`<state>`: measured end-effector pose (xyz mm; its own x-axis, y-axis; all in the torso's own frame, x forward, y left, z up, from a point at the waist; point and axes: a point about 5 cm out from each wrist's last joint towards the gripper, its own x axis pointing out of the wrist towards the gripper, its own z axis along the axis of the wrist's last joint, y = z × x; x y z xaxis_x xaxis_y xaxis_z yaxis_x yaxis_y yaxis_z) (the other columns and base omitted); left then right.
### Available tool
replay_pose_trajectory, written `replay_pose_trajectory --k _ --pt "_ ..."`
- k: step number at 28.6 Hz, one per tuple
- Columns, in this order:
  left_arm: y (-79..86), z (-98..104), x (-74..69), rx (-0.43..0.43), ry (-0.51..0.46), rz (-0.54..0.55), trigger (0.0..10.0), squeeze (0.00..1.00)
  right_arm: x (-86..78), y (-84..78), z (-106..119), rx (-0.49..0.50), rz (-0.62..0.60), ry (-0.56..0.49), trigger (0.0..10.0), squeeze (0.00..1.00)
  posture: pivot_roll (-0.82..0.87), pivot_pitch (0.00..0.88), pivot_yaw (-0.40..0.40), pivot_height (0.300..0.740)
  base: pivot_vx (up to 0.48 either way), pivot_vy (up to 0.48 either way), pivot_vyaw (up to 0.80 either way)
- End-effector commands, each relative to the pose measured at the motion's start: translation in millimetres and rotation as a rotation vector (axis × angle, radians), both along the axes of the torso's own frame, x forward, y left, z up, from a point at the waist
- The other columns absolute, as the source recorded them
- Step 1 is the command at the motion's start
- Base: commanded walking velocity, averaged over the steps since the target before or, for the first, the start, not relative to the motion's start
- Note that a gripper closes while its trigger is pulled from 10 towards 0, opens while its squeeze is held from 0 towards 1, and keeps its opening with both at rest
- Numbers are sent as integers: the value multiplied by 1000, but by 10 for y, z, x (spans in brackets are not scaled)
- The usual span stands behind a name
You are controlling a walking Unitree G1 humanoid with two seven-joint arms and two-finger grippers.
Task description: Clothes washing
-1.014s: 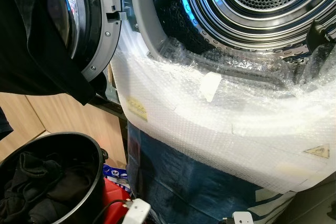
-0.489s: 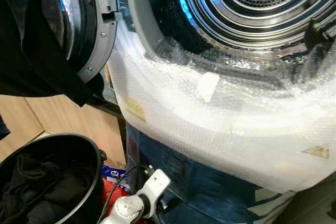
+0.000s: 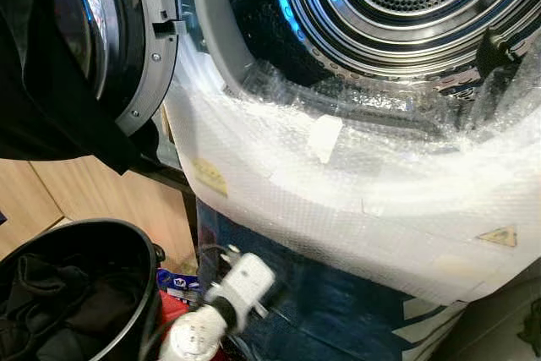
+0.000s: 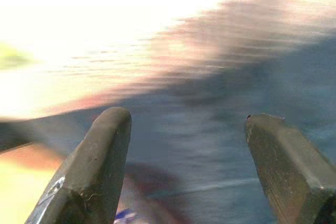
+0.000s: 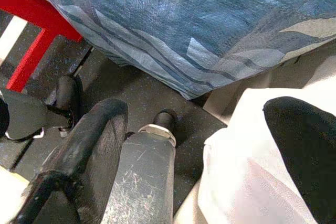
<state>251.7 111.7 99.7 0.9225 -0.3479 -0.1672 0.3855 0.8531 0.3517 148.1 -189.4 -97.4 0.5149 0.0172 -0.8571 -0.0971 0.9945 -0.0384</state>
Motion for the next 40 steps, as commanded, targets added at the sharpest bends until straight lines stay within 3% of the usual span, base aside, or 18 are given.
replay_pose_trajectory --k 1,2,4,6,9,11,13,14,16,17,18,21,27,32,36,39,40 --pt "122 60 -28 5 -33 105 10000 0 -26 -23 -6 -9 12 6 10000 0 52 0 -8 740 0 0 0" --pt "297 120 -60 -5 -82 233 10000 0 -35 -21 -9 -12 28 11 10000 0 60 1 -14 740 0 0 0" --pt "338 139 -71 -8 -94 262 10000 0 -33 -19 -9 -11 32 11 10000 0 60 1 -14 740 0 0 0" --pt "533 270 -82 -44 -168 399 10000 0 -10 7 -4 -6 37 7 10000 0 77 1 -13 740 0 0 0" --pt "635 342 -82 -34 -197 471 10000 0 7 30 -1 -4 44 6 10000 0 80 1 -11 740 0 0 0" --pt "707 312 -60 14 -179 477 10000 0 46 62 9 2 39 -3 10000 0 93 0 -11 740 0 0 0" --pt "779 275 -43 9 -164 495 10000 0 71 89 15 8 36 -8 10000 0 94 0 -9 740 0 0 0" --pt "863 252 -36 -60 -145 554 10000 0 89 111 20 13 38 -13 10000 0 94 0 -8 740 0 0 0" --pt "943 244 -27 -88 -139 608 10000 0 102 124 24 13 41 -16 10000 0 89 0 -7 740 0 0 0" --pt "1069 259 8 -147 -133 675 10000 1000 122 141 31 19 37 -23 10000 0 89 0 -7 740 0 0 0" --pt "1145 290 33 -205 -133 717 10000 1000 134 148 35 22 33 -26 10000 0 90 0 -5 740 0 0 0" --pt "1215 319 68 -231 -137 739 10000 1000 139 155 36 24 35 -27 10000 0 94 0 -8 740 0 0 0" --pt "1301 293 54 -189 -121 784 10000 1000 160 190 42 31 38 -34 10000 0 99 0 -11 740 0 0 0" --pt "1442 325 -37 -247 -113 887 10000 1000 196 237 56 51 34 -49 10000 0 120 0 -11 740 0 0 0" --pt "1594 364 -126 -166 -122 978 10000 1000 223 269 65 58 38 -54 10000 0 135 0 -5 740 0 0 0" --pt "1620 398 -139 -112 -135 986 10000 1000 233 281 68 60 40 -56 10000 0 142 0 0 740 0 0 0" --pt "1632 447 -154 -46 -171 966 10000 1000 240 292 70 64 31 -57 10000 0 148 5 7 740 0 0 0"
